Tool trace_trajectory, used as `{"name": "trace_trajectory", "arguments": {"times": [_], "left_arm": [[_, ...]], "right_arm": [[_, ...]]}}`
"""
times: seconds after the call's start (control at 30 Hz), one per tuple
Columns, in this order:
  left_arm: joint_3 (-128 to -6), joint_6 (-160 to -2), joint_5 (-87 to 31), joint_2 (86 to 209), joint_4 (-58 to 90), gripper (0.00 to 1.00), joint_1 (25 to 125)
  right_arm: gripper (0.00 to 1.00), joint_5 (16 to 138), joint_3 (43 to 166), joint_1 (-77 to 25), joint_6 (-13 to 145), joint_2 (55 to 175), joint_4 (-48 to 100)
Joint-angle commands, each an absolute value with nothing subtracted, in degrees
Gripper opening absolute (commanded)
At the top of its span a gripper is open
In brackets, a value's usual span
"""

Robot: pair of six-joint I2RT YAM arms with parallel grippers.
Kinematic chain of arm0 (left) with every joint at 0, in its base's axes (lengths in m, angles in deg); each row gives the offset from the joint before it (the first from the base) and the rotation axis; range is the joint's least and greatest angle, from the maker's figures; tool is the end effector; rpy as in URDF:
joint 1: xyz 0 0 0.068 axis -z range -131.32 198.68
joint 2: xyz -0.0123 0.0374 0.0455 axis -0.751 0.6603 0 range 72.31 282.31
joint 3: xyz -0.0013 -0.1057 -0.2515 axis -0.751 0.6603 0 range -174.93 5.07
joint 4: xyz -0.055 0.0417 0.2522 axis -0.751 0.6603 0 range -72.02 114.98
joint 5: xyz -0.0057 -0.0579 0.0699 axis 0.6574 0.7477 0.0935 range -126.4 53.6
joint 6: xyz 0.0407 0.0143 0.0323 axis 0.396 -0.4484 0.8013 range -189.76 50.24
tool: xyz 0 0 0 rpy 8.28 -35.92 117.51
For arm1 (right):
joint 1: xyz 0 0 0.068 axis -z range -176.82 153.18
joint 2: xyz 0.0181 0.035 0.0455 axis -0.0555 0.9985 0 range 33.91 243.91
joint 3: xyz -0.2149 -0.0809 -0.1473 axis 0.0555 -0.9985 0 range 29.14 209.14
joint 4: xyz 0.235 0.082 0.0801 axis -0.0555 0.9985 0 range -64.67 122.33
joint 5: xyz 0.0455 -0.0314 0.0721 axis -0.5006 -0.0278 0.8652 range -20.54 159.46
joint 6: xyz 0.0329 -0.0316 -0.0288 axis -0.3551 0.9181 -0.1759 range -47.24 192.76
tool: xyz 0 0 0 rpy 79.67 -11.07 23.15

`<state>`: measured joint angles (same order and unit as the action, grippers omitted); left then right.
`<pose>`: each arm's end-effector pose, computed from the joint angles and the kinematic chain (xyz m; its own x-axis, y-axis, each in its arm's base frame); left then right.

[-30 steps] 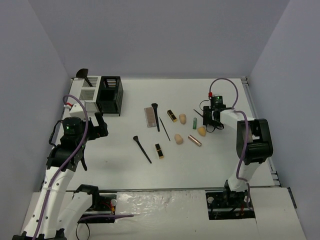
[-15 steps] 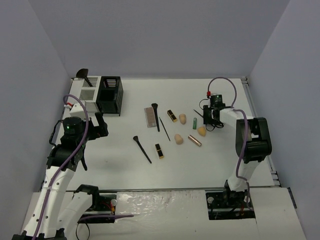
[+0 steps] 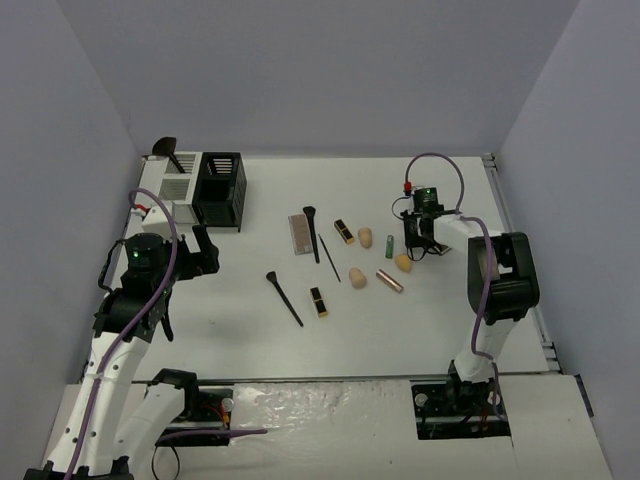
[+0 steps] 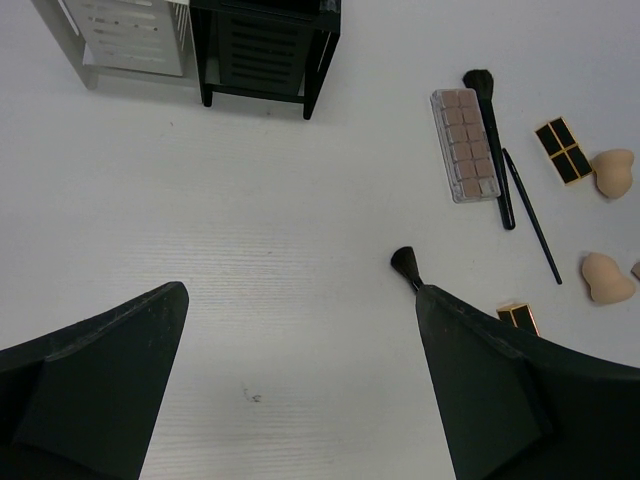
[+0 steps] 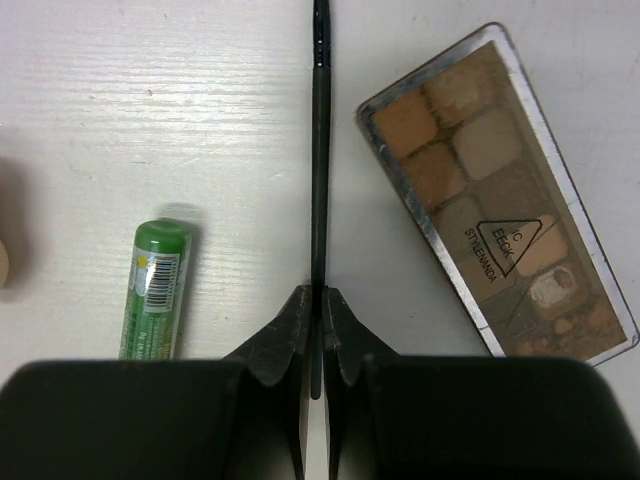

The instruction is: Organize the makeup

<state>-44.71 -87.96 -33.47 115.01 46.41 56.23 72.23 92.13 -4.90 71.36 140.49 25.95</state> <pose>0.1621 -0.0233 0.3424 -0.3986 -0.2618 -0.8789 0.0568 0.9495 -0.3086 0.3884 0.0569 0.1646 -0.6946 -0.0740 -0.7156 -0.1578 0.9861 0.0513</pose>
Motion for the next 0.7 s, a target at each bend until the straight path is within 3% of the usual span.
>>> {"name": "trace_trajectory", "arguments": {"times": [0.0, 0.2, 0.47, 0.67], "left_arm": [[-45.6, -88.0, -30.3, 115.6, 42.4, 0.97, 56.6], [-47.0, -90.4, -25.7, 116.6, 41.2, 0.97, 56.6], [-49.4, -99.6, -18.0, 118.0, 33.2, 0.97, 56.8], [-51.3, -107.0, -16.4, 122.6, 24.9, 0.97, 60.0]], "right_arm": [[0.00, 73.4, 94.3, -6.3, 73.6, 141.3, 29.1], [0.00, 70.7, 96.9, -9.4, 75.9, 138.6, 28.9], [0.00, 63.1, 98.0, -15.8, 75.6, 125.9, 25.6], [0.00, 67.7, 92.8, -19.7, 73.2, 114.7, 17.8]]}}
